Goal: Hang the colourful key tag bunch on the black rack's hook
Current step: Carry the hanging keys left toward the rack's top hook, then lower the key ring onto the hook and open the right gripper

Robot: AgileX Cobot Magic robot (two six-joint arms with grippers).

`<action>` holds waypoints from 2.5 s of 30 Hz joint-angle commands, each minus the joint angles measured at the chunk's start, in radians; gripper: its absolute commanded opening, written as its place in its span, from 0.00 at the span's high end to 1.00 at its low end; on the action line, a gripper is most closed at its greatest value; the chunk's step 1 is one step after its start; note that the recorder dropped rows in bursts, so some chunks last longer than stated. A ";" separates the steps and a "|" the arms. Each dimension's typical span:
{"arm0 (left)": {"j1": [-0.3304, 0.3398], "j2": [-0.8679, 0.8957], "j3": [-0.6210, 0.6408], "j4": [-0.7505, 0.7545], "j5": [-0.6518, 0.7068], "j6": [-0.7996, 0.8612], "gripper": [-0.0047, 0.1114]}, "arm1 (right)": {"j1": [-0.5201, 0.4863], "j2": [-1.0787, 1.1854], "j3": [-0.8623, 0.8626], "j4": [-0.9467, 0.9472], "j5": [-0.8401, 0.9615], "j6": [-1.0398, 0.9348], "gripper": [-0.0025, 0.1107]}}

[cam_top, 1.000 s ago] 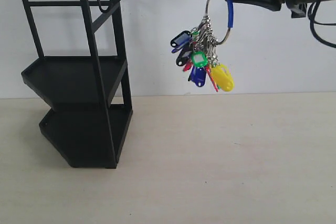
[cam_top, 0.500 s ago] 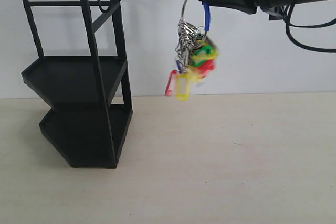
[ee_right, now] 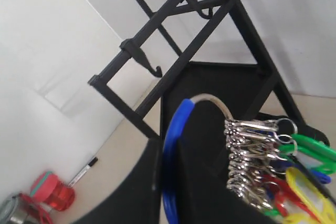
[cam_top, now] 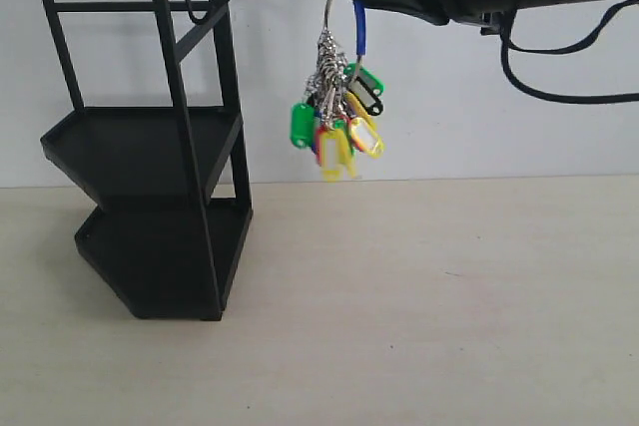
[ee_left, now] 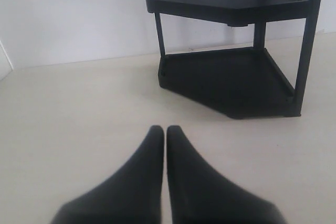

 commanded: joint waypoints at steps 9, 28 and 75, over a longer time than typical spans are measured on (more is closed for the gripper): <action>-0.001 -0.002 -0.001 -0.003 -0.006 0.001 0.92 | 0.240 -0.003 -0.008 -0.101 -0.469 -0.038 0.98; -0.001 -0.002 -0.001 -0.003 -0.006 0.001 0.92 | 0.355 0.122 -0.060 -0.101 -0.552 -0.093 0.98; -0.001 -0.002 -0.001 -0.003 -0.006 0.001 0.92 | 0.362 0.313 -0.306 -0.118 -0.416 0.024 0.50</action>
